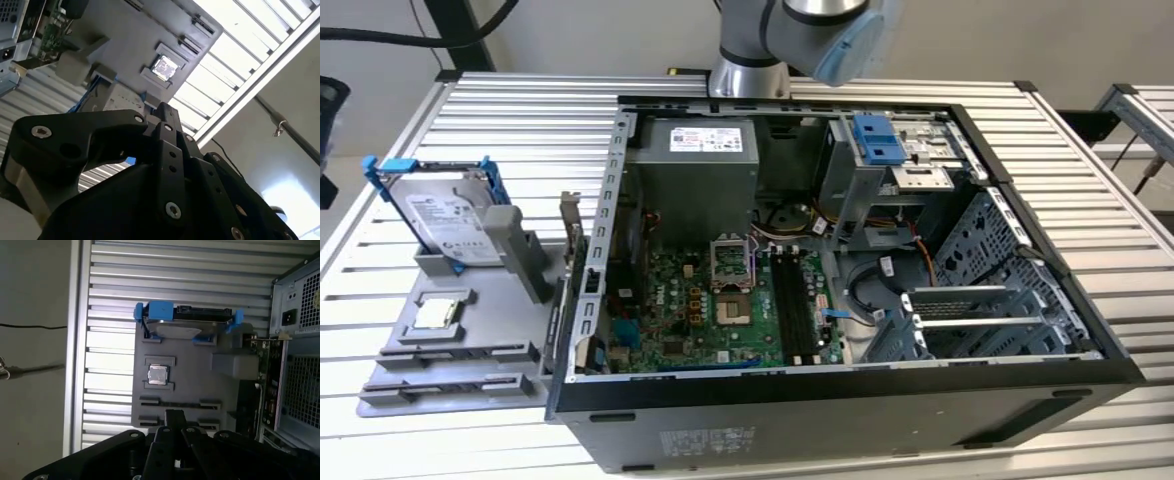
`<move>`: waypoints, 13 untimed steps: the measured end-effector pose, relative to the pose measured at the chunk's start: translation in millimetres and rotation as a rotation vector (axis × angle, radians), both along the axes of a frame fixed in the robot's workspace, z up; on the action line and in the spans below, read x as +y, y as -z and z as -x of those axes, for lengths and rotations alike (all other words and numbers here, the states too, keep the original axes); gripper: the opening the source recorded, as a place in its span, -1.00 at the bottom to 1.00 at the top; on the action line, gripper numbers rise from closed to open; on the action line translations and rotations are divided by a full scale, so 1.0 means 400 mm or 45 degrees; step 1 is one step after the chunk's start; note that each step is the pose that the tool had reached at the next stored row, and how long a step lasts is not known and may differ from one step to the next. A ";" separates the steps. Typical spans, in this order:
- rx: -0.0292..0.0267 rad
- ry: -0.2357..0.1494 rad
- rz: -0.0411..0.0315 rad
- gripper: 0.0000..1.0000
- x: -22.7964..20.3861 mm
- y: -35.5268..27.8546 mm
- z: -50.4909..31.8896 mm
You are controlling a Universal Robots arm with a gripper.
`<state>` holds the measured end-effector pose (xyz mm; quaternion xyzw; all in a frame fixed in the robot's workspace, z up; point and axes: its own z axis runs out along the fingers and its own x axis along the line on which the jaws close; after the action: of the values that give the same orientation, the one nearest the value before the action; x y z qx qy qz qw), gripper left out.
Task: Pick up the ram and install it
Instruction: 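Reach for the ram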
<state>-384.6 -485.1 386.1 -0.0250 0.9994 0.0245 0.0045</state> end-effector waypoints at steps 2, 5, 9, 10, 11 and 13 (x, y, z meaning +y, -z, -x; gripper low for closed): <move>0.0002 0.000 0.0001 -1.00 -0.023 0.000 0.000; 0.0002 0.000 0.0001 -1.00 -0.052 0.002 -0.002; 0.0000 0.000 0.0000 -1.00 -0.091 0.003 -0.008; 0.0001 0.000 0.0001 -1.00 -0.100 0.003 -0.008; 0.0002 0.000 0.0001 -1.00 -0.107 0.003 -0.008; 0.0001 0.004 0.0001 -1.00 -0.119 0.005 -0.009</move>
<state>-381.2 -532.7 384.2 -0.0234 0.9994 0.0244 0.0045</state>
